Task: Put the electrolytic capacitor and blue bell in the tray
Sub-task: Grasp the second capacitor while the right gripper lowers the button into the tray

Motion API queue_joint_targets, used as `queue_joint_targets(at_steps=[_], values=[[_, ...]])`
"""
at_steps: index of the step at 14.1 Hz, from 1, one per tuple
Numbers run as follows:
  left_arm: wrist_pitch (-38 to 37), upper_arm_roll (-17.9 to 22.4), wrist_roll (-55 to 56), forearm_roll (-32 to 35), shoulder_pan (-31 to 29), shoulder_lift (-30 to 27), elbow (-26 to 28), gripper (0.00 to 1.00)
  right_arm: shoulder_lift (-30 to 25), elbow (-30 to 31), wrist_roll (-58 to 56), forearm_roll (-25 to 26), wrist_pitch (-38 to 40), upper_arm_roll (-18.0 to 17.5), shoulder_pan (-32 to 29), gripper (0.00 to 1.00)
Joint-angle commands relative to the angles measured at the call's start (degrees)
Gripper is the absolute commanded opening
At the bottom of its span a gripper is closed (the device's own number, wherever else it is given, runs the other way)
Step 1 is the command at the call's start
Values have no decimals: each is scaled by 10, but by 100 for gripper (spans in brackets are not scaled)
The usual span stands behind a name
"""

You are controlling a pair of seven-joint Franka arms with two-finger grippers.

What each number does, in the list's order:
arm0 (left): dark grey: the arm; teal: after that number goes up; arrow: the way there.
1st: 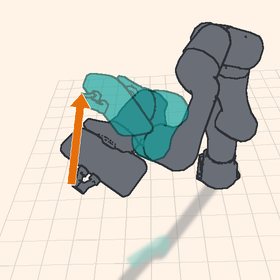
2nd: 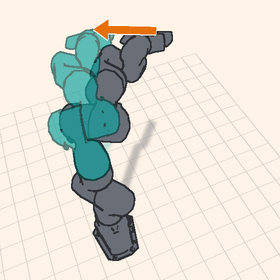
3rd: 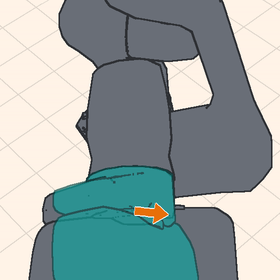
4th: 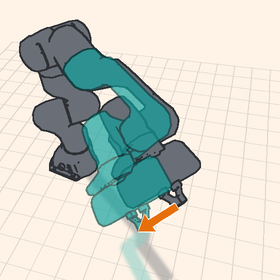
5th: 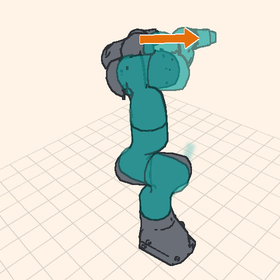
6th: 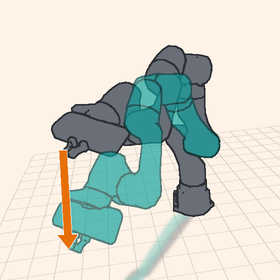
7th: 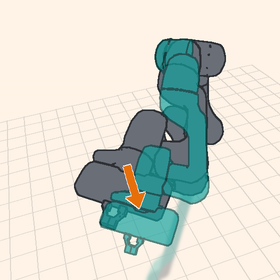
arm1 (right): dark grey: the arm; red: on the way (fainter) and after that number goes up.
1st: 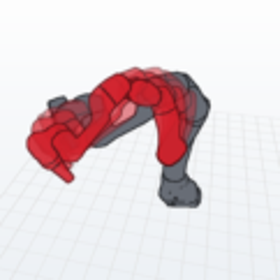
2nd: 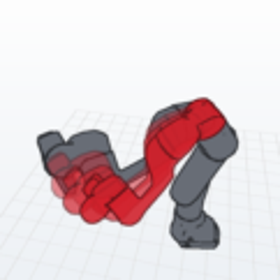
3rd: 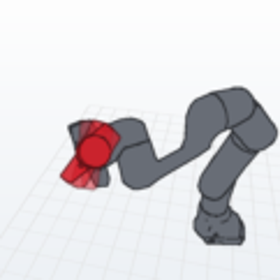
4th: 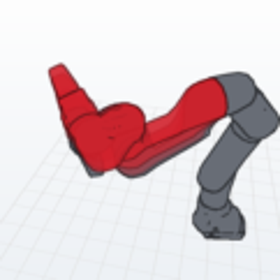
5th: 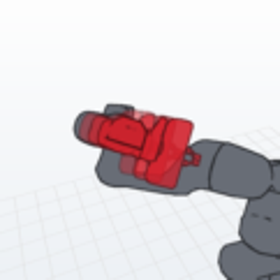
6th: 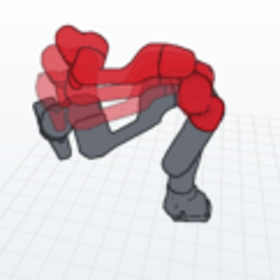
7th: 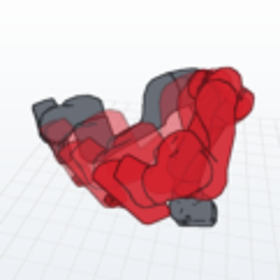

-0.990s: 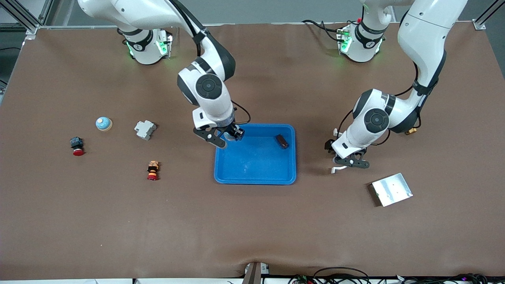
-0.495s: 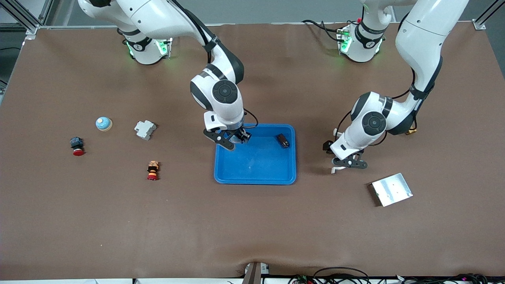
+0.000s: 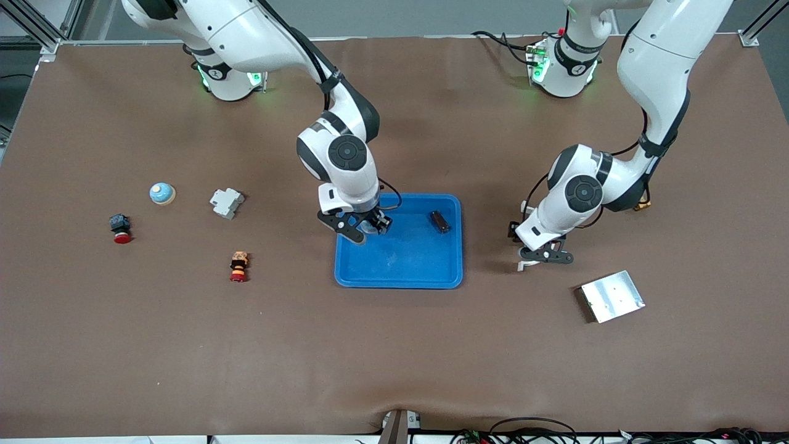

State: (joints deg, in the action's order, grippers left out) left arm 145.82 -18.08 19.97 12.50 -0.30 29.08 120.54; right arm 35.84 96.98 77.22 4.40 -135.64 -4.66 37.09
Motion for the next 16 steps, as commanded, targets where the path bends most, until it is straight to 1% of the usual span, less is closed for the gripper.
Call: queue_joint_targets(at_steps=[1, 6, 8, 9, 11, 13, 16], values=[[9, -6, 44, 15, -8, -3, 4, 0, 12, -15, 14, 11, -1, -4, 2, 0], [6, -6, 65, 15, -8, -17, 3, 0, 25, -14, 28, 13, -17, -1, 6, 0], [2, -7, 68, 14, -8, -31, 2, 0, 29, -14, 28, 14, -24, -1, 9, 0], [-9, -7, 81, 15, -7, -42, 1, 0, 31, -14, 34, 14, -26, -1, 9, 0], [-56, -11, 104, 11, -7, -62, -13, 0, 36, -14, 37, 15, -27, -1, 14, 0], [-108, -32, 153, 2, -8, -73, -49, 0, 41, -14, 37, 15, -28, -1, 16, 0], [-240, -63, 245, -52, -1, -63, -163, 0, 49, -15, 52, 15, -45, -1, 18, 0]])
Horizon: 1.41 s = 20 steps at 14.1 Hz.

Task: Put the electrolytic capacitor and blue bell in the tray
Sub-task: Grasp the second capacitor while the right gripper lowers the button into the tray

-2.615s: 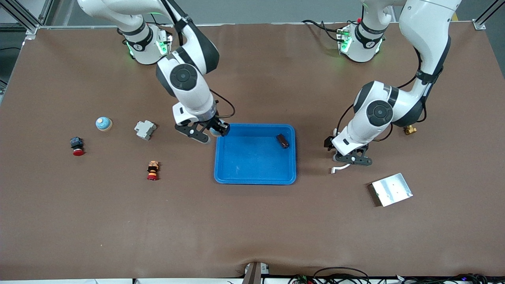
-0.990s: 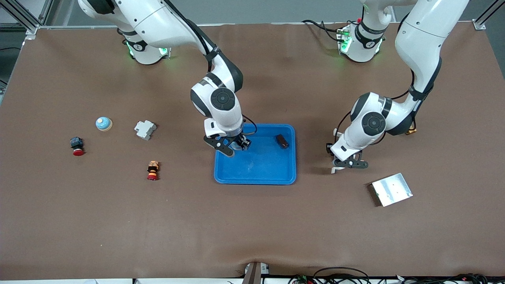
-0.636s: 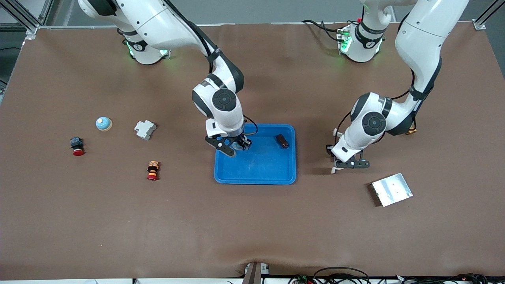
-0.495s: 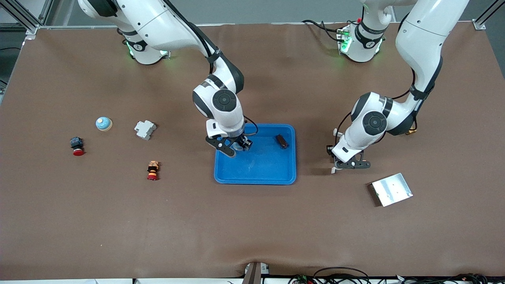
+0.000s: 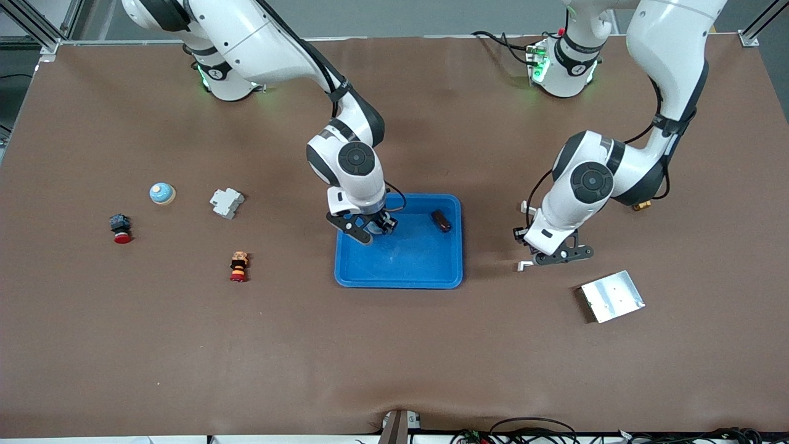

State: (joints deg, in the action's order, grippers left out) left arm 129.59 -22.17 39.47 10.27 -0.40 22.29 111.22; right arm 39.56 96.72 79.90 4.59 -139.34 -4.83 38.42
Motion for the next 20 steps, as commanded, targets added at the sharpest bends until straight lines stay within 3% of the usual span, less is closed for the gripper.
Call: queue_joint_targets(at_steps=[1, 6, 10, 12, 15, 18, 20], values=[[-109, -25, 100, -44, 8, 16, -105, 0, 14, -13, 26, 13, -9, 1, 7, 0], [-122, -25, 352, -48, 82, 75, -201, 0, 23, -13, 36, 12, -9, 1, 13, 0], [-92, -23, 446, -46, 130, 128, -234, 0, 26, -13, 42, 12, -18, 1, 17, 3], [-41, -19, 469, -42, 143, 153, -242, 0, 26, -13, 41, 13, -16, 1, 17, 100], [18, -19, 475, -41, 149, 185, -241, 0, 21, -40, 32, 32, 6, 1, 10, 100], [56, -18, 477, -41, 149, 213, -241, 0, 16, -93, 0, 38, 112, 1, 5, 100], [86, -14, 483, -38, 152, 229, -242, 0, -9, -88, -62, 42, 170, 2, -18, 100]])
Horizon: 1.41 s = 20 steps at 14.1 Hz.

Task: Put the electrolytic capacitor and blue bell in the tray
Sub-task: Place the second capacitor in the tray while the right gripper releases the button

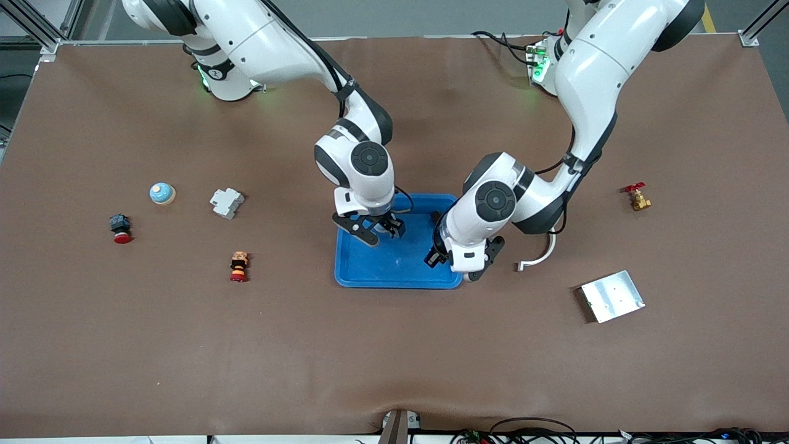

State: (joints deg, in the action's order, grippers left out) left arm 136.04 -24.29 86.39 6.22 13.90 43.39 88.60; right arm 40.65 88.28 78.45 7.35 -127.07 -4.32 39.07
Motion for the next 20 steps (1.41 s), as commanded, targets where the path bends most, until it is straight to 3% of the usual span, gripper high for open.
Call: queue_joint_targets(at_steps=[1, 6, 10, 12, 16, 18, 20], values=[[27, 13, 14, 5, 16, 21, -15, 0, -34, 0, -72, 14, 65, -3, -36, 100], [32, 62, 14, 8, 63, 31, -12, 0, -106, 58, -145, 14, 72, -3, -86, 100], [33, 64, 14, 20, 63, 35, -10, 0, -180, 94, -266, 11, 100, -5, -151, 100], [35, 65, 14, 34, 63, 38, -10, 0, -203, 89, -296, 11, 152, -4, -167, 100], [35, 65, 12, 38, 63, 39, -10, 0, -227, 94, -392, 8, 182, -5, -199, 100], [35, 65, 11, 61, 62, 38, -11, 25, -244, 110, -402, 7, 191, -5, -211, 100], [35, 65, 4, 63, 62, 37, -11, 92, -267, 144, -441, 6, 184, -6, -234, 100]])
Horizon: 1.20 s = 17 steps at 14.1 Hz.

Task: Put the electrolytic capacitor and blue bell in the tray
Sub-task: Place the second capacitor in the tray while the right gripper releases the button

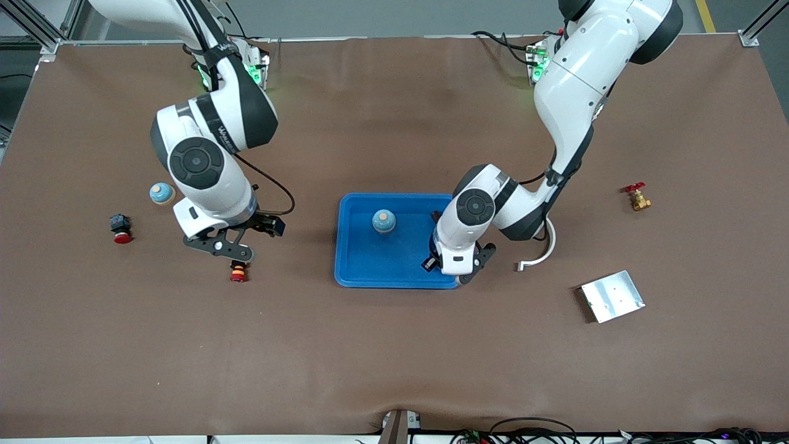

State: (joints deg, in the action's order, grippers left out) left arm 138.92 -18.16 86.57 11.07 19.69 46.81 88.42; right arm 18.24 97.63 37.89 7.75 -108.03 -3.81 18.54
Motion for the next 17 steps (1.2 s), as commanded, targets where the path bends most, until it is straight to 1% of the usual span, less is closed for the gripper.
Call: queue_joint_targets(at_steps=[1, 4, 7, 9, 10, 12, 13, 15, 17], values=[[6, 4, 4, 15, 4, 0, -10, 100, -53, 62, -57, 2, -7, -11, -39, 100], [6, 3, 11, 12, 4, -7, -14, 100, -93, 114, -82, 0, -31, -10, -60, 100], [-1, -2, 11, 6, -6, -29, -13, 100, -141, 226, -88, 0, -137, -10, -74, 100], [-1, -1, 8, 5, -9, -53, -5, 100, -157, 279, -105, 0, -189, -10, -90, 100], [-1, 0, 4, 5, -14, -65, 0, 100, -163, 295, -114, 0, -203, -10, -98, 100], [-2, -3, -16, 5, -40, -97, 10, 100, -171, 308, -134, 0, -206, -10, -112, 100], [-2, -4, -40, 4, -54, -116, 24, 100, -178, 317, -147, 0, -206, -10, -122, 100], [-2, -5, -113, 4, -75, -150, 67, 100, -198, 339, -176, -1, -214, -10, -138, 100], [-2, -9, -223, 4, -105, -179, 113, 100, -223, 372, -212, -6, -228, -10, -160, 100]])
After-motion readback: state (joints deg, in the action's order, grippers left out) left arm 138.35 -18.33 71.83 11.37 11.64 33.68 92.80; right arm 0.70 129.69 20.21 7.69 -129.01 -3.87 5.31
